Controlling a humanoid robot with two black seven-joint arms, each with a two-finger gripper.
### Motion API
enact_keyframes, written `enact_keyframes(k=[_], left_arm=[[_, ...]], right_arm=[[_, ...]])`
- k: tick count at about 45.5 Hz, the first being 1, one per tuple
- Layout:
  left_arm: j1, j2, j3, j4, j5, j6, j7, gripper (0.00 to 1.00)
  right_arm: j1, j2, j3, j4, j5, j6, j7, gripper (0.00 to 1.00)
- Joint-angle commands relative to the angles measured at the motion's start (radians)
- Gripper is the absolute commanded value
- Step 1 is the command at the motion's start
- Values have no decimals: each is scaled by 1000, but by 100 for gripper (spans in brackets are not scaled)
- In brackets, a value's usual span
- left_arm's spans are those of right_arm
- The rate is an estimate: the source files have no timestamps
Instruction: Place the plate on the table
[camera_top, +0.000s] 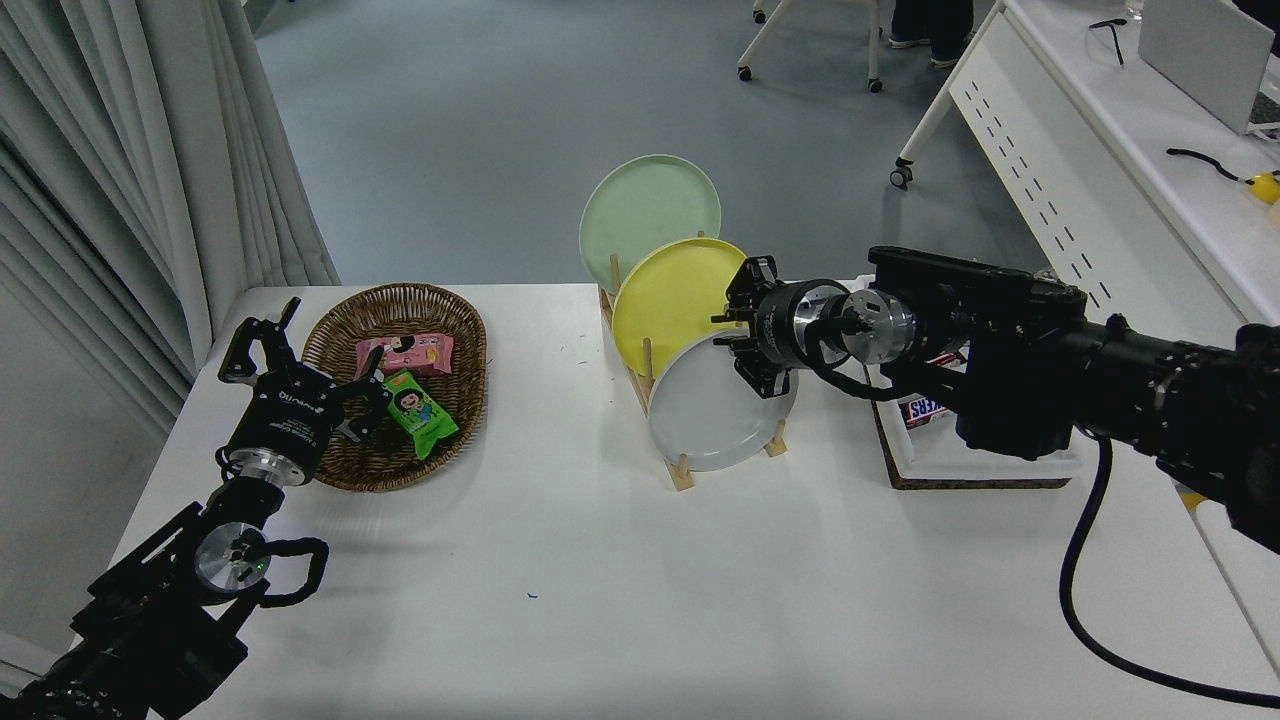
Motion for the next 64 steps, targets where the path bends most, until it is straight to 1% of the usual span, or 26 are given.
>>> enact_keyframes(k=[1,6,19,21,30,35,38,44,54,64], left_arm=[[0,0,1,1,0,0,0,100],[0,0,1,-1,0,0,0,100],[0,0,1,-1,0,0,0,100],[0,0,1,-1,0,0,0,100],[0,0,1,-1,0,0,0,100],[0,0,0,-1,0,0,0,100],[-1,0,0,-1,0,0,0,100],[0,0,1,1,0,0,0,100],[0,0,0,-1,0,0,0,100],[0,0,0,-1,0,0,0,100]], right_arm=[[0,0,2,-2,-1,-2,-1,19],[2,0,4,-3,-1,-4,-1,17],[5,1,2,-3,-1,-8,-1,16],[5,1,4,-5,0,-8,-1,14],[5,3,2,-5,0,-10,-2,12],[5,3,2,-5,2,-10,-4,8],[5,3,2,-5,-1,-11,-16,4],[5,1,4,-5,-1,-11,-24,1],[23,-10,5,-3,-1,-11,-31,0],[105,-83,28,1,3,-10,-57,0]])
